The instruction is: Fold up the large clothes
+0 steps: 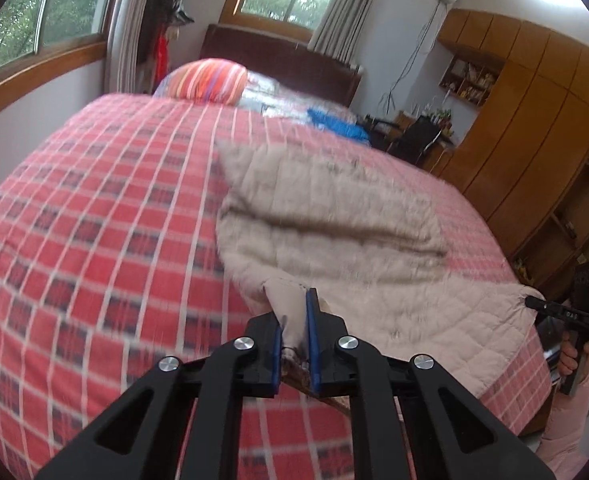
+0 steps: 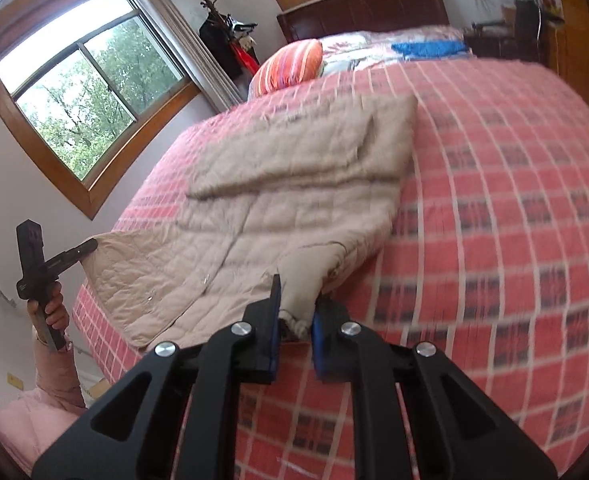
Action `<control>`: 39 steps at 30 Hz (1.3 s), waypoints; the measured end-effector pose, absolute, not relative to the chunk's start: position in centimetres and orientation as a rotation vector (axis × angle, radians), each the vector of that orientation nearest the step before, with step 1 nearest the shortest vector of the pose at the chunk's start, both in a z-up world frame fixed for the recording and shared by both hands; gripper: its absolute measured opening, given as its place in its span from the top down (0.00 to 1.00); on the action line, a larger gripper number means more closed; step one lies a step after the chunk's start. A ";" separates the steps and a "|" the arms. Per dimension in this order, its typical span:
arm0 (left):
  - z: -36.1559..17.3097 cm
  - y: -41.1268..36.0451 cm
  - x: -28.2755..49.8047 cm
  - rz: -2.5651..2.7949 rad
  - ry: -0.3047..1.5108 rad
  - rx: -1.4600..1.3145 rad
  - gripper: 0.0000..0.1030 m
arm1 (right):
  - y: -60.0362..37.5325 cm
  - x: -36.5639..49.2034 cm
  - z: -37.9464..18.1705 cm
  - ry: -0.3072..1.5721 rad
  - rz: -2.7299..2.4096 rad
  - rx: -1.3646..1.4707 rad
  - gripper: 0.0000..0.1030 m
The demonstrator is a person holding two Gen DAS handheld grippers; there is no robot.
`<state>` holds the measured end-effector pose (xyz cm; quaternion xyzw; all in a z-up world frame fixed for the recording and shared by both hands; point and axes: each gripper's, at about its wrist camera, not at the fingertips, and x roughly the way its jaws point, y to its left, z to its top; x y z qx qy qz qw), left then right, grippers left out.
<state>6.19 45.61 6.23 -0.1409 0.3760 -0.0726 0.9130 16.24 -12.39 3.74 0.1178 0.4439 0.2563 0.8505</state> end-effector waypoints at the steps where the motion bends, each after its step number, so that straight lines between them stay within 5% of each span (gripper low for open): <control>1: 6.7 45.9 7.0 -0.148 0.763 -0.302 0.90 | -12.2 17.0 4.3 0.929 0.538 0.244 0.89; 19: 7.2 48.6 22.6 -0.056 0.718 -0.368 0.90 | -11.9 33.1 5.9 0.982 0.428 0.344 0.90; 39: -3.5 51.2 36.8 0.083 0.968 -0.465 0.91 | -12.6 47.4 -5.1 1.211 0.275 0.506 0.90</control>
